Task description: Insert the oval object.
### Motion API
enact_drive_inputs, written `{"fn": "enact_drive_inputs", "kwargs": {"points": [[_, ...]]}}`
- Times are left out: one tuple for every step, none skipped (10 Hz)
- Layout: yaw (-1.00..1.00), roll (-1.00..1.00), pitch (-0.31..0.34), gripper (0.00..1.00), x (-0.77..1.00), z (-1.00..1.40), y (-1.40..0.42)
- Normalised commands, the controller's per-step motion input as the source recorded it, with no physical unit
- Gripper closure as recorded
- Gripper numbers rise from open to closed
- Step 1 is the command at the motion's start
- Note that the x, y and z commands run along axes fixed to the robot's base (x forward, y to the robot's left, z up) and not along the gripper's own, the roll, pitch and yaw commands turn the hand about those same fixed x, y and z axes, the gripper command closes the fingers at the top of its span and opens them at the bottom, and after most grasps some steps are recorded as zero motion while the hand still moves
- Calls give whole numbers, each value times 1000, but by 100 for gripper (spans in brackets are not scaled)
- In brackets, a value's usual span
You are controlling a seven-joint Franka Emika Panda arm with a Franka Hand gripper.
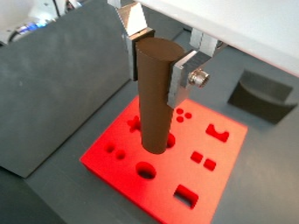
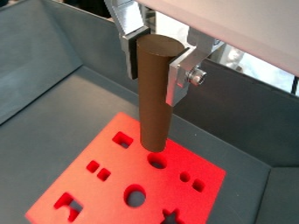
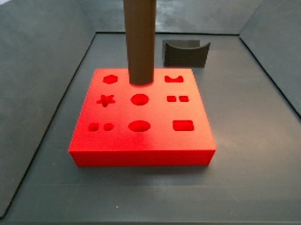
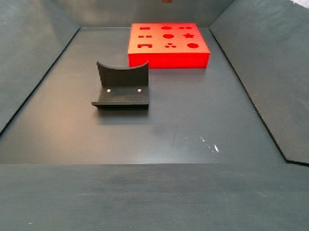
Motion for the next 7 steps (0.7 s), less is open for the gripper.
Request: {"fn": "enact_drive_inputs", "kwargs": {"points": [[-243,-83,0,100,129,-274,-103],[0,0,0,100,-17,-37,0],[0,0,0,100,29,-131,-34],[0,29,-39,100,23,-297,0],[0,123,-123,100,-31,-154,0],[0,159,-106,100,-91,0,0],[0,201,-77,100,-31,-80,-103]]}}
